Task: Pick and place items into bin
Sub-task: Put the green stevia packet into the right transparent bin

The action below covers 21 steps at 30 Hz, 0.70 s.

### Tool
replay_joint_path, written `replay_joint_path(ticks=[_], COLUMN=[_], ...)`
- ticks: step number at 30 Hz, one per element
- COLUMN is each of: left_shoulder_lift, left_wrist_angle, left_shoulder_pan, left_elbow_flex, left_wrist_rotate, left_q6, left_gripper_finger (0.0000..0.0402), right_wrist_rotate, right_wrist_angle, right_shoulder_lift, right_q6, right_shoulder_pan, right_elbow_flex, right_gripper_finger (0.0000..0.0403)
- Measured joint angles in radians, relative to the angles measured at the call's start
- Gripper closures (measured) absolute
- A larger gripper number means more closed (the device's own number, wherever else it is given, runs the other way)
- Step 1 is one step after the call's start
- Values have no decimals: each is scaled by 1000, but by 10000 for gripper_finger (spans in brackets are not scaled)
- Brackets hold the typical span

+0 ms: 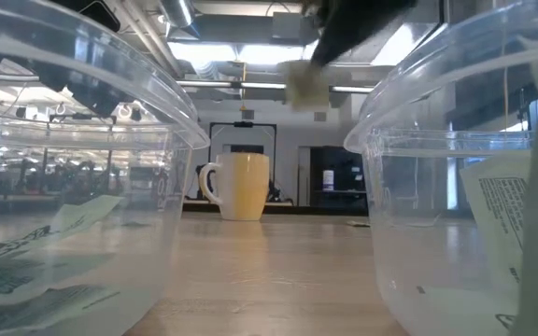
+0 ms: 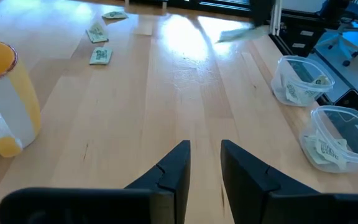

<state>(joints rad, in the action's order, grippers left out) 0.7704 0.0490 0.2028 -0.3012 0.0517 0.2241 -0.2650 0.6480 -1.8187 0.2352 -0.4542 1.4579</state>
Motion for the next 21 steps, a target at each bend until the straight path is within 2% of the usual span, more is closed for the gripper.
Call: replay_joint_path(ticks=[3, 7, 12, 16, 21], left_shoulder_lift=[0, 0, 0, 0, 0], left_wrist_angle=[0, 0, 0, 1, 4], left_shoulder_pan=[0, 0, 0, 0, 0], left_elbow_flex=[0, 0, 0, 0, 0], left_wrist_rotate=[0, 0, 0, 0, 0], left_q6=[0, -1, -2, -2, -2], left_gripper_finger=[318, 318, 318, 318, 318], right_wrist_rotate=[32, 77, 75, 75, 75], right_wrist_angle=[35, -26, -68, -71, -79], right_shoulder_lift=[0, 0, -23, -68, -119], right_q6=[141, 286, 438, 487, 474], right_shoulder_pan=[-84, -190, -260, -272, -270], right_elbow_flex=[35, 43, 41, 41, 41], right_gripper_finger=[403, 403, 403, 403, 403])
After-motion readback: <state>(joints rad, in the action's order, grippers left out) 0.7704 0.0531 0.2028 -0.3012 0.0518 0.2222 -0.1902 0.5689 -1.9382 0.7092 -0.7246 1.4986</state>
